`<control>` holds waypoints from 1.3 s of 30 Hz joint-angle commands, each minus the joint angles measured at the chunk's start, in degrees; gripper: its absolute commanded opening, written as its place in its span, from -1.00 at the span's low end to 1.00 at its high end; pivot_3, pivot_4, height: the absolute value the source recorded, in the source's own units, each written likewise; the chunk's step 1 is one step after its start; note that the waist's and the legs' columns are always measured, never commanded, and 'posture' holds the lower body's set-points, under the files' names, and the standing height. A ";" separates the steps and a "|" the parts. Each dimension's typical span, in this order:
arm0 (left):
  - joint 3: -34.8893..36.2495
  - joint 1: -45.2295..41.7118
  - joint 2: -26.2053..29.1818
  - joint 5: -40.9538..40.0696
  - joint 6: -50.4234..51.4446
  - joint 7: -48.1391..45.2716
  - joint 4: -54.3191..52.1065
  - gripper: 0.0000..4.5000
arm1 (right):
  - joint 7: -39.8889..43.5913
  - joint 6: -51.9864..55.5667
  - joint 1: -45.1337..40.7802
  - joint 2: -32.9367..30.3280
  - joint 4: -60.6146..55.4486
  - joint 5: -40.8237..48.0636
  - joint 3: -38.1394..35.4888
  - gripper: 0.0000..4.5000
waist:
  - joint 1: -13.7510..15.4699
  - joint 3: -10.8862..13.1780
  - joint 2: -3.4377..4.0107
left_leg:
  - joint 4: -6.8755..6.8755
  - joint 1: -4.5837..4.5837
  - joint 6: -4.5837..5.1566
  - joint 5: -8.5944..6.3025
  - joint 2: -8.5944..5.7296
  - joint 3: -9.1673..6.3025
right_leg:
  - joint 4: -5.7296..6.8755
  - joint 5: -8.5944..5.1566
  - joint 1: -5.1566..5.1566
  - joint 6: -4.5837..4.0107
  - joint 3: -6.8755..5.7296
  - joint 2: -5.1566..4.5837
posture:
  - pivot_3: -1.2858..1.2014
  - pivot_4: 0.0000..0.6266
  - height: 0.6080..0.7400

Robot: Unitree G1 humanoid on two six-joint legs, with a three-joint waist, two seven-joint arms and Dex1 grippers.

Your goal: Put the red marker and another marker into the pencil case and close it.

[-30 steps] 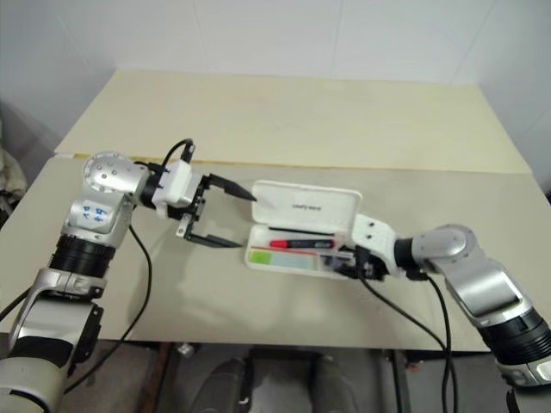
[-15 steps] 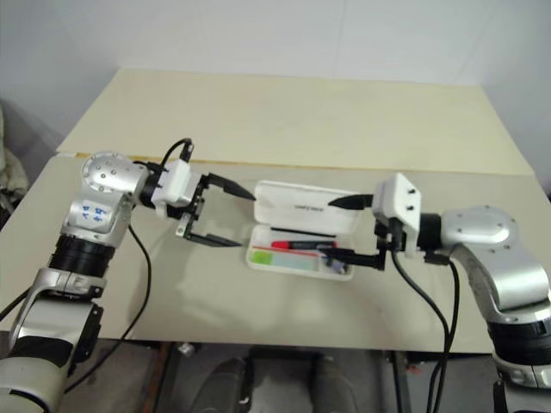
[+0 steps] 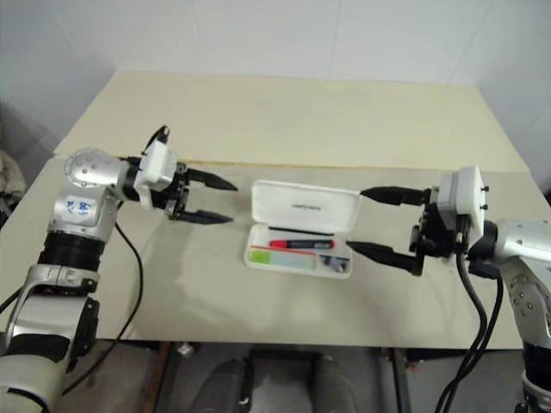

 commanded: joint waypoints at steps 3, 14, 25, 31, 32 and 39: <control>1.72 -1.10 -0.29 -1.88 -0.27 -1.35 0.70 -0.63 | -1.08 -1.20 -0.96 -0.38 -0.49 0.29 -1.34 1.00 | 0.05 0.00 0.00 | -0.02 0.00 0.00 0.00 0.00 0.00 | 0.00 0.00 0.00 0.01 0.00 0.00 | 0.03 -0.52 1.00; 2.12 -7.36 -5.39 5.23 -3.97 14.82 13.51 -0.98 | -4.02 -1.82 -2.36 0.17 -0.17 -1.13 -0.60 1.00 | 0.34 0.00 -0.01 | 0.05 -0.03 0.01 0.00 -0.01 0.00 | 0.01 0.04 0.00 0.05 -0.01 -0.01 | 0.03 -0.52 1.00; -2.97 -12.10 -14.40 14.97 -9.37 25.80 27.24 -0.98 | -6.99 -1.20 -0.82 1.70 -3.08 -0.27 -0.23 1.00 | 0.18 0.00 -0.01 | 0.01 -0.04 0.02 -0.01 -0.06 0.03 | -0.02 0.12 0.00 0.18 0.01 -0.02 | 0.03 -0.52 1.00; -2.31 -9.09 -17.26 9.51 -12.16 13.32 21.33 -0.98 | -8.69 -0.84 1.97 2.29 -5.35 0.54 -1.41 1.00 | 0.12 0.00 -0.01 | -0.04 -0.06 0.01 -0.01 -0.05 0.04 | -0.08 0.13 -0.01 0.16 0.00 -0.02 | 0.03 -0.52 1.00; -2.18 -8.14 -17.25 8.04 -11.75 10.48 19.22 -0.98 | -8.92 -0.91 2.42 2.34 -5.58 0.67 -1.57 1.00 | 0.12 0.00 -0.01 | -0.05 -0.06 0.01 -0.01 -0.05 0.05 | -0.09 0.13 -0.01 0.16 0.01 -0.03 | 0.03 -0.52 1.00; -7.08 -0.48 -13.92 7.34 -7.26 -1.12 5.96 -0.98 | -10.11 -1.62 3.97 3.04 -6.34 0.95 -1.23 1.00 | 0.02 -0.01 0.01 | -0.01 -0.01 0.01 -0.01 -0.02 0.06 | -0.05 0.16 0.00 0.08 0.03 -0.01 | 0.03 -0.52 1.00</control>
